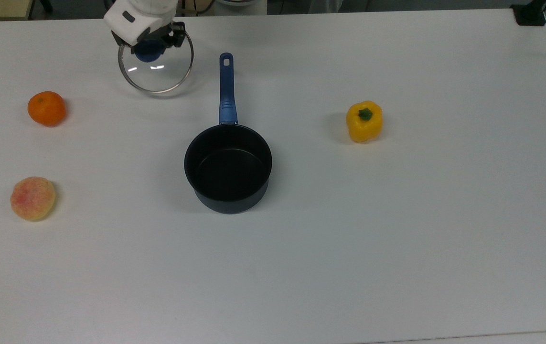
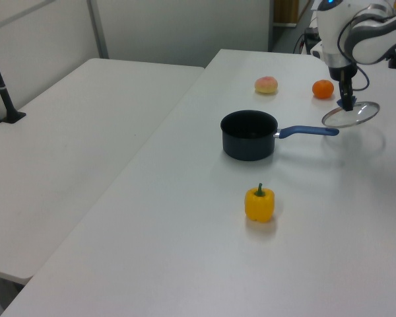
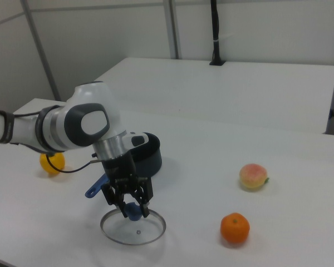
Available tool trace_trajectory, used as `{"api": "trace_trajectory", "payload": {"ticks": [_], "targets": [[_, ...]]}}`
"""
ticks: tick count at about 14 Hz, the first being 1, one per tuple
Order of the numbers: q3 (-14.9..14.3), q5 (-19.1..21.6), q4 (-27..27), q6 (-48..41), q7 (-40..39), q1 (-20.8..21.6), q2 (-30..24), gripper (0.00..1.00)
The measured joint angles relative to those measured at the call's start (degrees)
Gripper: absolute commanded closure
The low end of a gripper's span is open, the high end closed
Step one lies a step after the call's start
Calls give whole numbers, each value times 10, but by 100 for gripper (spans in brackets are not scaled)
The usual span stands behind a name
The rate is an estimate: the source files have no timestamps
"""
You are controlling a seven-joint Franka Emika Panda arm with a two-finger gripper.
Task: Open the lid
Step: 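Carry the lid beside the saucepan handle and lower it onto the table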
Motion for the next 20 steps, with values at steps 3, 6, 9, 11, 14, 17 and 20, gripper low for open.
{"api": "trace_trajectory", "payload": {"ticks": [3, 6, 9, 11, 14, 17, 20], "targets": [[5, -27, -26, 72, 100, 14, 14, 87], [18, -31, -32, 100, 145, 18, 26, 86], [25, -43, -41, 113, 167, 19, 28, 77], [25, -44, -43, 116, 172, 19, 28, 60], [25, -44, -43, 116, 175, 19, 28, 39], [25, -44, -43, 116, 175, 19, 28, 14], [25, -44, -44, 116, 175, 19, 28, 0]]}}
